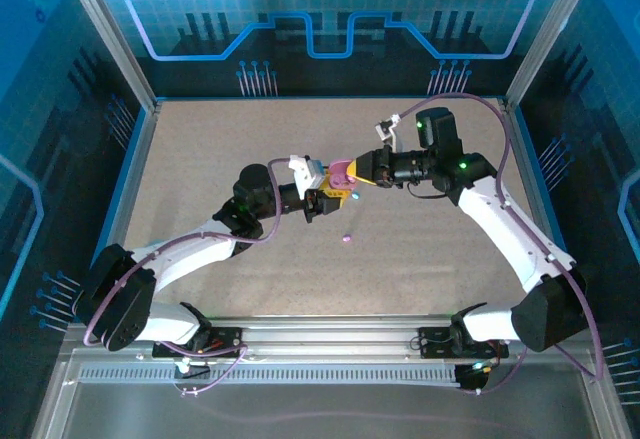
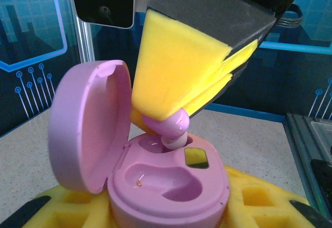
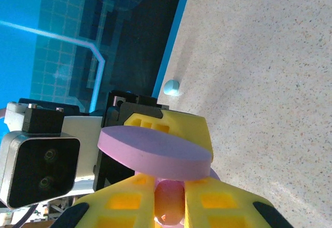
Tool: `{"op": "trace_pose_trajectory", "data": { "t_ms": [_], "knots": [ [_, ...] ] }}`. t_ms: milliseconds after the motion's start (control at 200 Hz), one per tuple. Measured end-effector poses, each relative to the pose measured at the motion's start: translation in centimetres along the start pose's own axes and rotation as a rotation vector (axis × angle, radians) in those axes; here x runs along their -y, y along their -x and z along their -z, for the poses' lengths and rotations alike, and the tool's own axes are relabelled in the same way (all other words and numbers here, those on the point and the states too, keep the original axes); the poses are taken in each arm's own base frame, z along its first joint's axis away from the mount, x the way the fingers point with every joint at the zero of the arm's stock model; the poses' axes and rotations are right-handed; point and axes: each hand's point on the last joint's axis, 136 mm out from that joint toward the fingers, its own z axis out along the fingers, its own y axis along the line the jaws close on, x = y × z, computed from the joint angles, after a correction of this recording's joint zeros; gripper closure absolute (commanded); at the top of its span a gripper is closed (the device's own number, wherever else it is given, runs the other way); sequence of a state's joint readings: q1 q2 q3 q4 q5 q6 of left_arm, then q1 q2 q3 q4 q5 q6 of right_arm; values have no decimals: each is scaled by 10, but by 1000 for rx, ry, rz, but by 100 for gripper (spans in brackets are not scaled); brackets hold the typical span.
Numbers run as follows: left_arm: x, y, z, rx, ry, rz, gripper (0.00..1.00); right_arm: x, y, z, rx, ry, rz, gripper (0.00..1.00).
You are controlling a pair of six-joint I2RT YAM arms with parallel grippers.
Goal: Insert the wireless bluetooth earbuds into the charging case
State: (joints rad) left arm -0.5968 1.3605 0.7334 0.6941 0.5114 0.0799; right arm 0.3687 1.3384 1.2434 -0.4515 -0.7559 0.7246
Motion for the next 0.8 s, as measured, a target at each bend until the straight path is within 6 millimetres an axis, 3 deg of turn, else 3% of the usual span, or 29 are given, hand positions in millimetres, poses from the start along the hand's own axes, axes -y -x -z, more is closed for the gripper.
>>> {"op": "trace_pose_trajectory", "data": {
  "t_ms": [330, 800],
  "knots": [
    [2, 1, -1, 3, -5, 1, 66, 0, -2, 3, -4, -51, 66, 76],
    [2, 3, -1, 13, -7, -6, 66, -4, -2, 5, -9, -86, 107, 61]
  ]
}}
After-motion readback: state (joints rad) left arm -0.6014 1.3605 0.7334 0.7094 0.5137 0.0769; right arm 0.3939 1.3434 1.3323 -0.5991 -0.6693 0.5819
